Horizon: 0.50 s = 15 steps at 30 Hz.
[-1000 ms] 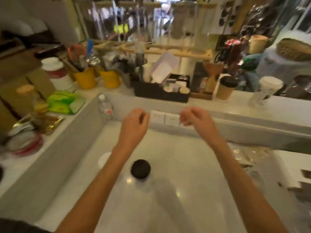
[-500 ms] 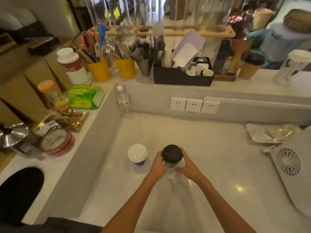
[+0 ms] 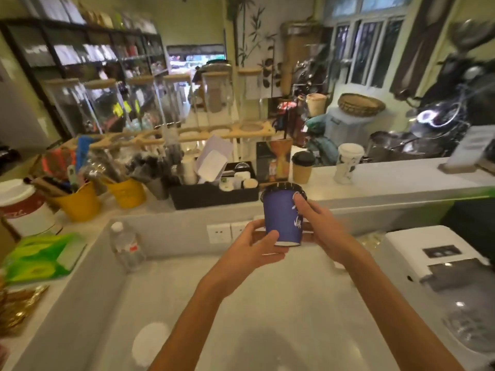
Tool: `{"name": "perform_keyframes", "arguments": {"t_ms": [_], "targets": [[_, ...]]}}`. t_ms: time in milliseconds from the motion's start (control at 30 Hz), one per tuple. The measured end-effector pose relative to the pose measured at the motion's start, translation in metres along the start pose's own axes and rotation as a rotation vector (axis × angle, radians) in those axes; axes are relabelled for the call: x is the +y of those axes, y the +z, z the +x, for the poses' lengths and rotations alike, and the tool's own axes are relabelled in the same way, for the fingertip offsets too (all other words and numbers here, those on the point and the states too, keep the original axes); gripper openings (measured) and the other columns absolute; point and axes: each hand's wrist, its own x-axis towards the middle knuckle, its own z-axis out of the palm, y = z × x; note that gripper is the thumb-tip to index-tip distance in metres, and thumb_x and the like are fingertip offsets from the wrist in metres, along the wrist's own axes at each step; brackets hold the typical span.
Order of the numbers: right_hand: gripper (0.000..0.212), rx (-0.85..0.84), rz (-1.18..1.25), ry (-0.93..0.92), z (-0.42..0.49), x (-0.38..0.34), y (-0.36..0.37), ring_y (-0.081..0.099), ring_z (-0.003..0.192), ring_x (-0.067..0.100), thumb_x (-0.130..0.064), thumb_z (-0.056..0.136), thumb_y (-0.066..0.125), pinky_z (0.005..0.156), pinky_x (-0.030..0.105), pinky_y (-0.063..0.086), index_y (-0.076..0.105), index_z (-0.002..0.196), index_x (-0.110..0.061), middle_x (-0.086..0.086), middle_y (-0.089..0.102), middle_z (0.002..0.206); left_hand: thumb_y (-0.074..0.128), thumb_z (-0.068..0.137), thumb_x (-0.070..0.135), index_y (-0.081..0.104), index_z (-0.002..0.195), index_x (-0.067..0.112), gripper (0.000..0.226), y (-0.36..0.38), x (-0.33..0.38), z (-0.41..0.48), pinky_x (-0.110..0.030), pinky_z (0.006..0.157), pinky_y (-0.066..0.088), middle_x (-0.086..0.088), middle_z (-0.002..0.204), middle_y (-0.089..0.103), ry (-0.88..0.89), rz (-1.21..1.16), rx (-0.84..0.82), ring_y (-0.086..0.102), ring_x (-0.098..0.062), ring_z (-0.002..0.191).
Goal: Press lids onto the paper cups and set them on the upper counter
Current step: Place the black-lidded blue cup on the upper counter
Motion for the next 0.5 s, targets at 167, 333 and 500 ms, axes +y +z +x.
{"name": "perform_keyframes", "arguments": {"t_ms": [167, 333, 500], "targets": [[0.054, 0.006, -0.067, -0.028, -0.004, -0.028, -0.086, 0.076, 0.084, 0.017, -0.062, 0.075, 0.057, 0.068, 0.033, 0.060, 0.068, 0.106, -0.019, 0.002, 0.078, 0.099, 0.072, 0.074, 0.043, 0.044, 0.135, 0.020, 0.071, 0.082, 0.013, 0.038, -0.048, 0.101, 0.051, -0.010, 0.129, 0.061, 0.052, 0.035, 0.043, 0.072, -0.026, 0.102], [0.042, -0.093, -0.394, 0.009, 0.006, -0.057, -0.188, 0.073, 0.083, 0.016, -0.053, 0.088, 0.058, 0.070, 0.031, 0.062, 0.067, 0.108, -0.017, 0.001, 0.074, 0.096, 0.071, 0.086, 0.035, 0.041, 0.133, 0.028, 0.057, 0.166, 0.018, 0.100, -0.040, 0.098, 0.054, 0.000, 0.128, 0.059, 0.154, 0.177, 0.085, 0.069, -0.017, 0.106], [0.062, -0.200, -0.577, 0.068, 0.043, -0.050, -0.289, 0.074, 0.096, 0.015, -0.049, 0.071, 0.081, 0.088, 0.031, 0.059, 0.060, 0.122, -0.020, -0.001, 0.075, 0.108, 0.071, 0.088, 0.020, 0.035, 0.131, 0.028, 0.057, 0.232, 0.001, 0.177, -0.015, 0.073, 0.054, 0.012, 0.118, 0.060, 0.130, 0.329, 0.067, 0.066, 0.002, 0.095]]}}
